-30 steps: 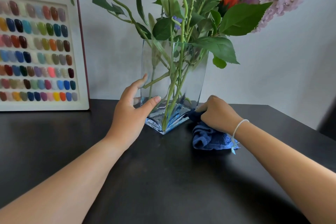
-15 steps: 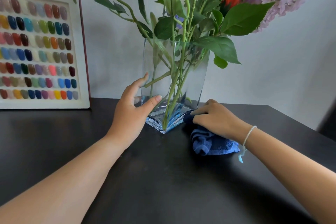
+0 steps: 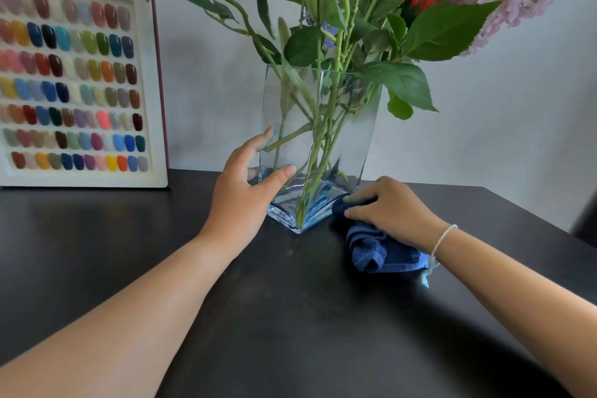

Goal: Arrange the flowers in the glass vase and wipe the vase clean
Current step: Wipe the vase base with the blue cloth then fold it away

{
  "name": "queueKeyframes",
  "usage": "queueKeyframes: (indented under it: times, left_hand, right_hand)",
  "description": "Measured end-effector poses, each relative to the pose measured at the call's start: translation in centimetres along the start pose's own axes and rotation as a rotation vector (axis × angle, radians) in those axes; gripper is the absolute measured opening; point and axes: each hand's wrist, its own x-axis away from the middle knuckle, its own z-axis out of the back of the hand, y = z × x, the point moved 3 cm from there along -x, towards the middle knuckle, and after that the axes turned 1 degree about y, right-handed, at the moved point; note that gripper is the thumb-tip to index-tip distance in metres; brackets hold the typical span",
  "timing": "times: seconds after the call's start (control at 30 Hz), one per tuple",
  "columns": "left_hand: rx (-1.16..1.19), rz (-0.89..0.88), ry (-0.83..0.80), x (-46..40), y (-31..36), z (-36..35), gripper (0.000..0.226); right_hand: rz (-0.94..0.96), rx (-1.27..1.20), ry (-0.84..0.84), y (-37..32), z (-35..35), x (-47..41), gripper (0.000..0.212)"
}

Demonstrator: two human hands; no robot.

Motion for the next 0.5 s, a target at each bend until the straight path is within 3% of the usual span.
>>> queueKeyframes:
  times: [0.33, 0.5]
  left_hand:
    - [-0.006, 0.009, -0.001, 0.0, 0.0, 0.1, 0.053]
    - [-0.018, -0.007, -0.003, 0.0, 0.1, 0.2, 0.053]
  right_hand:
    - [0.133, 0.045, -0.073, -2.0, -1.2, 1.5, 0.019]
    - [0.007, 0.158, 0.013, -0.5, -0.6, 0.0, 0.019]
